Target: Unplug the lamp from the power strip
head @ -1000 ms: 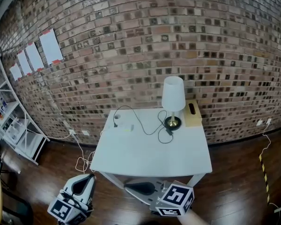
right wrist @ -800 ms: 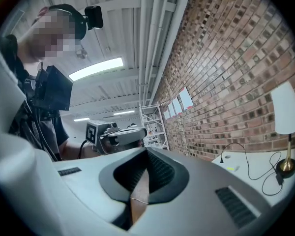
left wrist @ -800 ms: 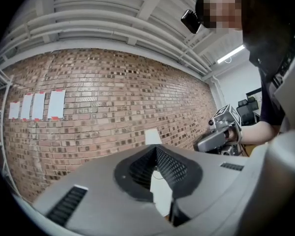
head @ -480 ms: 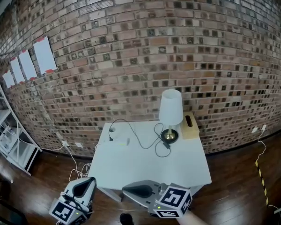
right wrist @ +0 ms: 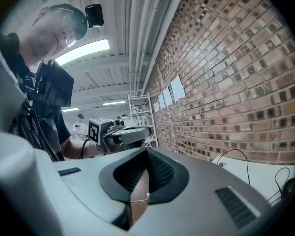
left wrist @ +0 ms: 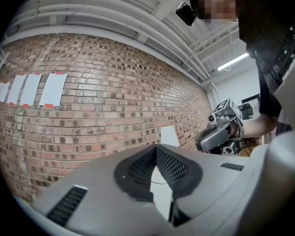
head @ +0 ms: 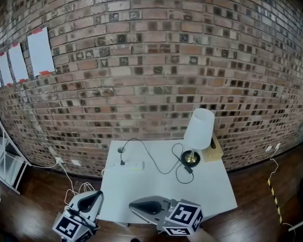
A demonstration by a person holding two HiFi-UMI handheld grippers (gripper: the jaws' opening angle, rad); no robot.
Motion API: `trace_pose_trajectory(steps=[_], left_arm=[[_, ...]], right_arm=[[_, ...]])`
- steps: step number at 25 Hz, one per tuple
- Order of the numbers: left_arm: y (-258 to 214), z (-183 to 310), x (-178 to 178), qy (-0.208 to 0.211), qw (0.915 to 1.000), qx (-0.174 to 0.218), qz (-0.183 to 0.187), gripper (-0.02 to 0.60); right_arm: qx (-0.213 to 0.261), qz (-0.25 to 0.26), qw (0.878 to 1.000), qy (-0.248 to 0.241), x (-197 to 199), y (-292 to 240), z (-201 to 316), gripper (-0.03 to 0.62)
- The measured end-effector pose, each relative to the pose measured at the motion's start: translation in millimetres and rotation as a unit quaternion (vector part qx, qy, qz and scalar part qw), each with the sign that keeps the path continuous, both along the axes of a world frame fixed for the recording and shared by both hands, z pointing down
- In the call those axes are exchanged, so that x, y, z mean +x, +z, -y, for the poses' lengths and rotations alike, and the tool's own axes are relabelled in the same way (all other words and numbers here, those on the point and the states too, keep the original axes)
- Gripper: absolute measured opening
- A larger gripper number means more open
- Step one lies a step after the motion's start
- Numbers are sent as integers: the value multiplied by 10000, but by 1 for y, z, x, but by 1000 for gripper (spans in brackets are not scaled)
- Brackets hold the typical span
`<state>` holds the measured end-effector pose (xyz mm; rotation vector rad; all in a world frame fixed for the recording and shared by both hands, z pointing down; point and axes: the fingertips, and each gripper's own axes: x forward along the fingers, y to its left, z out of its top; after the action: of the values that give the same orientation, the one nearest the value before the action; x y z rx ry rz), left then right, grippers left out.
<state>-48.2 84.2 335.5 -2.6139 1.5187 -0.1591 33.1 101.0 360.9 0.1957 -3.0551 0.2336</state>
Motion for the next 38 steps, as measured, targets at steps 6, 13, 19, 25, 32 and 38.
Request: trace_pose_trajectory(steps=[6,13,19,25,32,38], left_arm=[[2,61,-50,407,9991,66,13,18],[17,109,-69,672,9976,96,-104,18],[40,141,-75,631,9978,-172,133,18],[51,180,-76,421,9979,-480,100,18],[72,224,-59,93,9937,-1115,-36,20],[86,250,-46,-58,9906,-1348,218,21]], right_arm=[[-40,-247,9989,404,-51,5,49,-8],[-130,-513,9954,796,-64,11,85,-8],[-16,-850,9933,777,-69,31,115,-8],[175,-1097,9921,589,-68,57,159,-8],[-70,-1107,9936,219,-52,83,209,-8],[-211,-1047,9943,-59,-52,97,241,-8]])
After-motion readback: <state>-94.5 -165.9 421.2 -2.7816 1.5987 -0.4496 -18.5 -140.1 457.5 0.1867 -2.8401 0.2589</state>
